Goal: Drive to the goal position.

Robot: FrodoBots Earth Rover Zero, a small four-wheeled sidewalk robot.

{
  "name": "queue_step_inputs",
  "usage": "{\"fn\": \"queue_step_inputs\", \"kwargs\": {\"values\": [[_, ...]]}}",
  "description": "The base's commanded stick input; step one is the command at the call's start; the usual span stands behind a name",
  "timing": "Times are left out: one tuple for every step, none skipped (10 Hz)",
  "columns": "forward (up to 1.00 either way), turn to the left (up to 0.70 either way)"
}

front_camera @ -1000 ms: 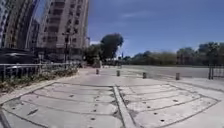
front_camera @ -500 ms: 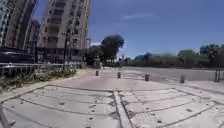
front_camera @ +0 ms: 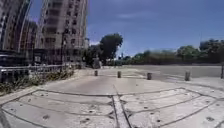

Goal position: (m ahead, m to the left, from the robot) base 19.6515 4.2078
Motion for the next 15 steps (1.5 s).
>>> {"fn": "queue_step_inputs", "kwargs": {"values": [[0.7, 0.0], [0.7, 0.0], [0.7, 0.0], [0.7, 0.0], [0.7, 0.0], [0.7, 0.0], [0.7, 0.0], [0.7, 0.0], [0.7, 0.0], [0.7, 0.0], [0.7, 0.0], [0.7, 0.0], [0.7, 0.0], [0.7, 0.0], [0.7, 0.0]]}}
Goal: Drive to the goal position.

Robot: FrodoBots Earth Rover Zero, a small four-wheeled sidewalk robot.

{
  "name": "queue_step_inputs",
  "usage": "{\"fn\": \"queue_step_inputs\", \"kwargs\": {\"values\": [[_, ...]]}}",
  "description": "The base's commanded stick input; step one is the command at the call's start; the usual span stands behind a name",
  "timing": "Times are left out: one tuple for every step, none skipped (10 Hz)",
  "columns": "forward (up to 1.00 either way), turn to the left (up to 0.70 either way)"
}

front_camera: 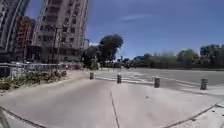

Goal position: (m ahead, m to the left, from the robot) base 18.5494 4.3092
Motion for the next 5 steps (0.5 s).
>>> {"fn": "queue_step_inputs", "kwargs": {"values": [[0.7, 0.0], [0.7, 0.0], [0.7, 0.0], [0.7, 0.0], [0.7, 0.0]]}}
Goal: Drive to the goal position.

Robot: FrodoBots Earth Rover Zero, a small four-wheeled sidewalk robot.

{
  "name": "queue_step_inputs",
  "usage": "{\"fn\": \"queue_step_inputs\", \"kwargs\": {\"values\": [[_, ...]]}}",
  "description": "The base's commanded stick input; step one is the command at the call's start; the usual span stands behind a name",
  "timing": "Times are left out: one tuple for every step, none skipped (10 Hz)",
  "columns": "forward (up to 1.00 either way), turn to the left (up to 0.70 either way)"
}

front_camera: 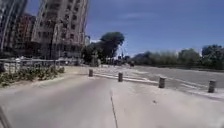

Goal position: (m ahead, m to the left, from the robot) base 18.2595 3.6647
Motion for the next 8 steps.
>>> {"fn": "queue_step_inputs", "kwargs": {"values": [[0.7, 0.0], [0.66, 0.0], [0.45, 0.0], [0.45, 0.0], [0.45, 0.0], [0.45, 0.0], [0.45, 0.0], [0.45, 0.0]]}}
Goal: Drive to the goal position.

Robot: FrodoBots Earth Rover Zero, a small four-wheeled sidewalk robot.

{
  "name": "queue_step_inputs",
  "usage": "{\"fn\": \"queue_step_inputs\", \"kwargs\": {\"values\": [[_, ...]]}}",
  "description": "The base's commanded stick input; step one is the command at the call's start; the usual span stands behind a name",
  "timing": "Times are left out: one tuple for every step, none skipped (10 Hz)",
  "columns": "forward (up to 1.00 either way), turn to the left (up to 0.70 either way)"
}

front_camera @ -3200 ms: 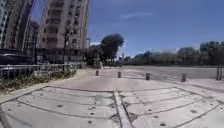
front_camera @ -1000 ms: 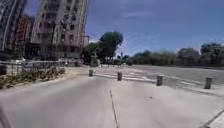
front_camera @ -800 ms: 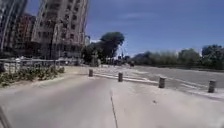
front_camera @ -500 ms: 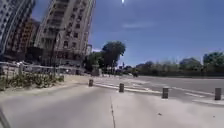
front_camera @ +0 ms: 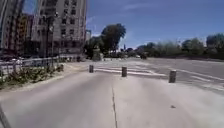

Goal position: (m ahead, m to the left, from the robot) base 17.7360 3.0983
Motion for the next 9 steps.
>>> {"fn": "queue_step_inputs", "kwargs": {"values": [[0.45, 0.0], [0.7, 0.0], [0.7, 0.0], [0.7, 0.0], [0.7, 0.0], [0.7, 0.0], [0.7, 0.0], [0.7, 0.0], [0.7, 0.0]]}}
